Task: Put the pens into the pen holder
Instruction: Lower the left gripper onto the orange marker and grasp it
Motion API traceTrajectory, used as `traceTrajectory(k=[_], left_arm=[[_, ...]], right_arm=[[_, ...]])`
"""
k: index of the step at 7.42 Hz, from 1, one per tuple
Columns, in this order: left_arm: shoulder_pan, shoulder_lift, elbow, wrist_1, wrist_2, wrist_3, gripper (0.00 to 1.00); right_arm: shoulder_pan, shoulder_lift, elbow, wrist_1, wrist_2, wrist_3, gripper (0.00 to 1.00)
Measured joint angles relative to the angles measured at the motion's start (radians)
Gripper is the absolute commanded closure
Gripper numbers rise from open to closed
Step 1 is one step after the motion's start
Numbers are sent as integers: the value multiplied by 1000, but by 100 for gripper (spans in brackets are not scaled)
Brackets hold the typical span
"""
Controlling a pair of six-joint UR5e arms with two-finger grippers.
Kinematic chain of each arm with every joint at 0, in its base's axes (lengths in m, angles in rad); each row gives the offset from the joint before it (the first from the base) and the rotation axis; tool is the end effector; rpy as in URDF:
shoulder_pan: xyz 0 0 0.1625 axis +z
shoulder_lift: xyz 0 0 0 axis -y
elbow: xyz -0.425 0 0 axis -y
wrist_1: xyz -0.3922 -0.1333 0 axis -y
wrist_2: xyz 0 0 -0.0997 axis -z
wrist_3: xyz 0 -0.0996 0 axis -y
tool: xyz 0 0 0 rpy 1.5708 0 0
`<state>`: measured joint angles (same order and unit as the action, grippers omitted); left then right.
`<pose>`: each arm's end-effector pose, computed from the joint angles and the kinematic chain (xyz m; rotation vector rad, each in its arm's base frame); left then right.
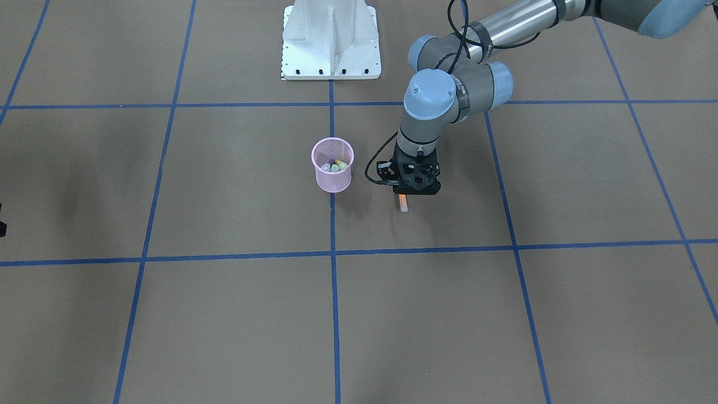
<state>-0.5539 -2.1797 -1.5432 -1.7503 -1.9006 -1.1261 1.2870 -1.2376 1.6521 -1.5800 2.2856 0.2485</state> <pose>0.5490 -0.4584 0.2953 0.0855 0.8114 0.0224 -0.1081 -0.6135 0.4360 0.1889 -0.7824 -0.1782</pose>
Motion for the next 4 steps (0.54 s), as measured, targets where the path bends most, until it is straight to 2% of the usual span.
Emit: traceTrajectory(k=[1,4], left_arm=[[0,0,0,0,0,1,100],[-2,-1,-15,0,0,4,100]], right_arm=[[0,0,0,0,0,0,0],[0,0,1,0,0,0,0]])
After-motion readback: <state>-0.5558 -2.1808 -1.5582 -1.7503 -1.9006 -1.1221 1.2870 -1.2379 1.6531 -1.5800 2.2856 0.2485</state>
